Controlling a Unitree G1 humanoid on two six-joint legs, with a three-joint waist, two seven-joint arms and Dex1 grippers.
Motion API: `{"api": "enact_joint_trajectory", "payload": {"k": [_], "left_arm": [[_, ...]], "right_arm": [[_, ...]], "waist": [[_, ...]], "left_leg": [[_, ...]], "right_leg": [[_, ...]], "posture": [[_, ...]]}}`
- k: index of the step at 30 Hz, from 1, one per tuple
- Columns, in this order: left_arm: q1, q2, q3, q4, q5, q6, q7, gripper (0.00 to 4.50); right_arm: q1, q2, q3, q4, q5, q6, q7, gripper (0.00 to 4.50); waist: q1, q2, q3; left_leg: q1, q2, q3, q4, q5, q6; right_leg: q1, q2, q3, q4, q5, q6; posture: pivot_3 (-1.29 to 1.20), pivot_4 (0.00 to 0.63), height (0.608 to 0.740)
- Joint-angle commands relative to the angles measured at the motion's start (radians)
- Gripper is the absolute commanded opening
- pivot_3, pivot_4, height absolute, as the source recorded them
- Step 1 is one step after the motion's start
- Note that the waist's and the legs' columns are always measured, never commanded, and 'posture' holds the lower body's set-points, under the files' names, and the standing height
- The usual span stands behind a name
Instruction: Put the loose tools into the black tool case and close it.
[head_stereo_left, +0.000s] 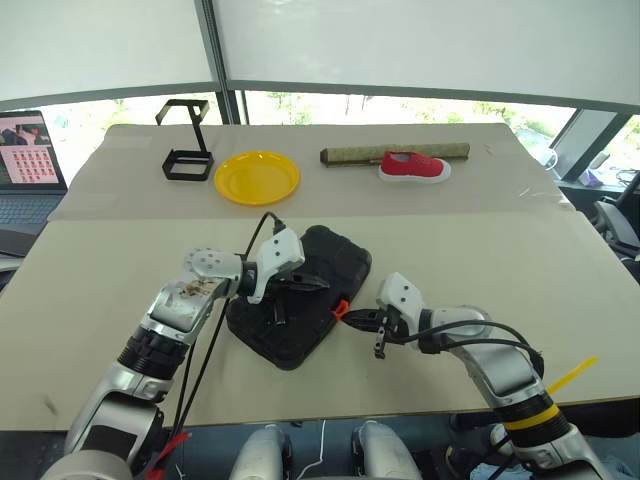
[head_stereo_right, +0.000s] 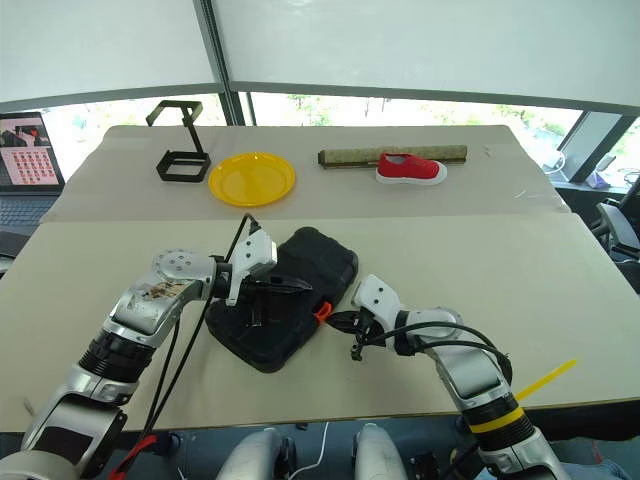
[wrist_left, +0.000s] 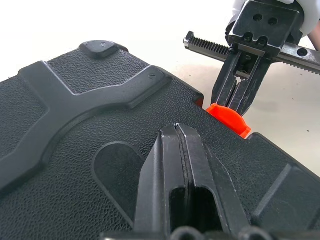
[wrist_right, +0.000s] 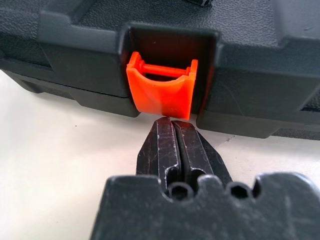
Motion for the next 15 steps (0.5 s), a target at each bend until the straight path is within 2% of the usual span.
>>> {"api": "enact_joint_trajectory", "payload": {"k": [1, 2, 3, 5, 7, 11, 12, 13, 15], "left_arm": [[0.101, 0.055, 0.095, -0.004, -0.035, -0.067, -0.015, 0.7], [0.125, 0.071, 0.136, -0.029, -0.057, -0.079, -0.02, 1.07], [0.149, 0.086, 0.174, -0.052, -0.081, -0.087, -0.024, 1.6], [0.21, 0.122, 0.26, -0.086, -0.124, -0.117, -0.028, 2.11], [0.289, 0.163, 0.334, -0.107, -0.139, -0.155, -0.036, 2.94], [0.464, 0.221, 0.457, -0.082, -0.125, -0.257, -0.039, 4.28], [0.504, 0.235, 0.477, -0.071, -0.116, -0.258, -0.031, 4.5], [0.556, 0.245, 0.502, -0.044, -0.083, -0.308, -0.014, 4.5], [0.624, 0.245, 0.536, -0.027, -0.053, -0.372, 0.013, 4.5]], "right_arm": [[0.078, -0.064, -0.139, -0.159, 0.104, 0.003, 0.03, 0.6], [0.105, -0.082, -0.171, -0.169, 0.104, -0.031, 0.032, 0.82], [0.129, -0.102, -0.2, -0.179, 0.112, -0.05, 0.039, 1.33], [0.175, -0.139, -0.259, -0.18, 0.109, -0.118, 0.052, 1.79], [0.211, -0.164, -0.318, -0.157, 0.123, -0.174, 0.076, 2.54], [0.26, -0.188, -0.391, -0.024, 0.144, -0.411, 0.206, 3.89], [0.264, -0.185, -0.405, 0.01, 0.164, -0.455, 0.238, 4.25], [0.259, -0.179, -0.417, 0.054, 0.167, -0.523, 0.258, 4.48], [0.25, -0.188, -0.42, 0.112, 0.161, -0.57, 0.282, 4.48]], "waist": [[0.001, 0.001, 0.0], [0.002, 0.001, 0.0], [0.002, 0.001, 0.0], [0.004, 0.001, 0.0], [0.004, 0.001, 0.001], [0.008, 0.001, 0.001], [0.009, 0.001, 0.001], [0.009, 0.001, 0.001], [0.008, 0.004, 0.002]], "left_leg": [[0.0, 0.0, 0.0, -0.001, 0.0, 0.0], [0.0, 0.0, 0.0, -0.003, 0.0, 0.0], [0.0, 0.0, 0.0, -0.004, 0.0, 0.0], [0.0, -0.001, 0.0, -0.006, 0.0, 0.0], [-0.001, -0.001, 0.001, -0.007, 0.0, 0.0], [-0.001, -0.002, 0.001, -0.01, 0.0, 0.0], [-0.001, -0.002, 0.001, -0.011, 0.0, 0.0], [0.0, -0.002, 0.001, -0.012, 0.0, 0.0], [0.002, -0.002, 0.002, -0.013, 0.0, 0.0]], "right_leg": [[0.0, -0.001, 0.0, 0.0, 0.0, 0.0], [0.0, -0.001, 0.0, 0.0, 0.0, 0.0], [0.0, -0.002, 0.0, -0.002, 0.0, 0.0], [-0.001, -0.003, 0.0, -0.002, 0.0, 0.0], [-0.003, -0.004, 0.0, -0.003, 0.0, 0.0], [-0.004, -0.005, -0.001, -0.005, -0.001, 0.0], [-0.003, -0.006, -0.001, -0.006, -0.001, 0.0], [-0.003, -0.006, -0.002, -0.006, -0.001, 0.0], [-0.001, -0.007, -0.002, -0.007, -0.001, 0.0]], "posture": [[0.0, 0.15, 0.74], [0.0, 0.15, 0.74], [0.0, 0.15, 0.74], [0.0, 0.15, 0.74], [0.0, 0.15, 0.74], [0.0, 0.15, 0.74], [0.0, 0.15, 0.74], [0.0, 0.15, 0.74], [0.0, 0.15, 0.74]]}}
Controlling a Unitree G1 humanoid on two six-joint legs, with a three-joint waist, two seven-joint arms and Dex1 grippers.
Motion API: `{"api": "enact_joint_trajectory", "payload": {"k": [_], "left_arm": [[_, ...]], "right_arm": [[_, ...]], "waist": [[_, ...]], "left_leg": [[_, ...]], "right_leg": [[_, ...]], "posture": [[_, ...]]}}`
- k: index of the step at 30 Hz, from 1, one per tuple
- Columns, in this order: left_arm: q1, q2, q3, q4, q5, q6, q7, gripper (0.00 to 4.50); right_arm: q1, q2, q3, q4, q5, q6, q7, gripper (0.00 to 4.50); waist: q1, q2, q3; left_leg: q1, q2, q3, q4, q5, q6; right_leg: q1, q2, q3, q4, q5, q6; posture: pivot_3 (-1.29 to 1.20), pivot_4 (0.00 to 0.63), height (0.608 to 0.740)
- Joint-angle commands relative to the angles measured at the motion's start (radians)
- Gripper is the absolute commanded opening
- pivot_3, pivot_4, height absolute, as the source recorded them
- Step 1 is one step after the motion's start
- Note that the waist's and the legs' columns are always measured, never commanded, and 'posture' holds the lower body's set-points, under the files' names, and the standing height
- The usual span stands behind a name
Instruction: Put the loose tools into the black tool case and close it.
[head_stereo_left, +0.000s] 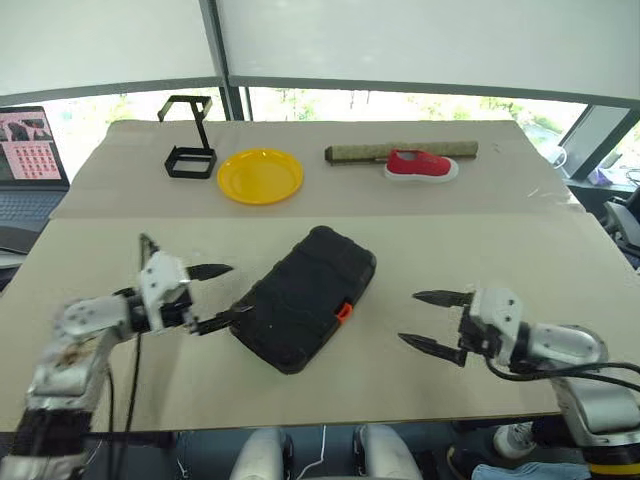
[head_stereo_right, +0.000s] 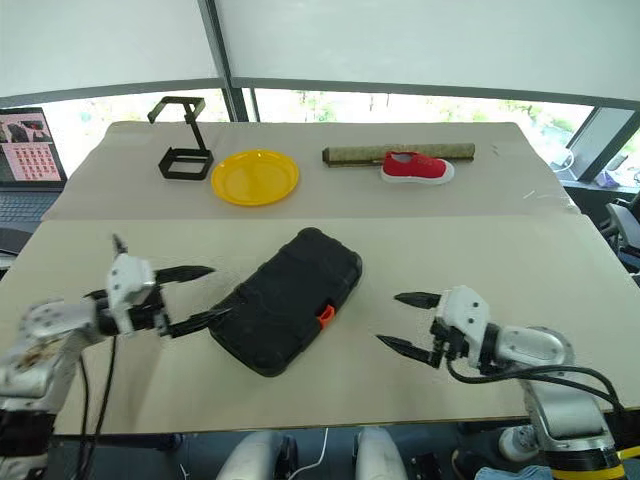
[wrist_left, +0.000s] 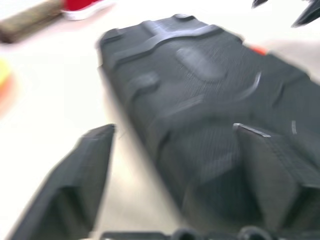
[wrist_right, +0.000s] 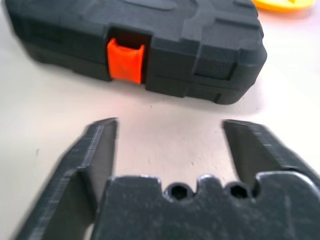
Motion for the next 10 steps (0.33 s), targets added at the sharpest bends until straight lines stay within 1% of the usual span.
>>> {"api": "enact_joint_trajectory", "payload": {"k": [1, 5, 6, 8, 10], "left_arm": [[0.118, -0.003, 0.037, 0.054, 0.083, -0.095, 0.053, 4.5], [0.15, -0.028, 0.055, 0.039, 0.076, -0.107, 0.105, 4.5], [0.156, -0.035, 0.059, 0.031, 0.074, -0.113, 0.118, 4.5], [0.168, -0.044, 0.065, 0.018, 0.065, -0.117, 0.135, 4.5], [0.179, -0.049, 0.066, 0.008, 0.066, -0.121, 0.148, 4.5]], "right_arm": [[-0.02, -0.01, -0.037, 0.086, 0.021, -0.13, 0.056, 4.48], [-0.037, -0.015, -0.037, 0.158, 0.023, -0.176, 0.082, 4.48], [-0.04, -0.014, -0.039, 0.175, 0.018, -0.192, 0.082, 4.48], [-0.046, -0.013, -0.041, 0.193, 0.016, -0.205, 0.077, 4.48], [-0.051, -0.015, -0.043, 0.207, 0.018, -0.217, 0.074, 4.48]], "waist": [[-0.002, 0.003, 0.002], [0.016, -0.005, 0.008], [0.021, -0.005, 0.008], [0.025, -0.005, 0.008], [0.025, -0.005, 0.008]], "left_leg": [[0.001, 0.0, 0.001, -0.001, 0.0, 0.0], [-0.004, 0.0, 0.001, 0.0, 0.001, -0.001], [-0.004, 0.0, 0.001, 0.001, 0.001, -0.001], [-0.005, 0.0, 0.001, 0.0, 0.001, -0.001], [-0.005, -0.001, 0.001, 0.0, 0.001, -0.001]], "right_leg": [[0.0, -0.001, 0.0, 0.0, 0.0, 0.0], [-0.004, -0.002, -0.002, 0.0, 0.0, 0.0], [-0.005, -0.002, -0.003, 0.001, 0.0, -0.001], [-0.005, -0.01, -0.002, 0.001, 0.0, 0.0], [-0.006, -0.012, -0.002, 0.001, 0.001, 0.0]], "posture": [[0.0, 0.15, 0.74], [0.0, 0.15, 0.74], [0.0, 0.15, 0.74], [0.0, 0.15, 0.74], [0.0, 0.15, 0.74]]}}
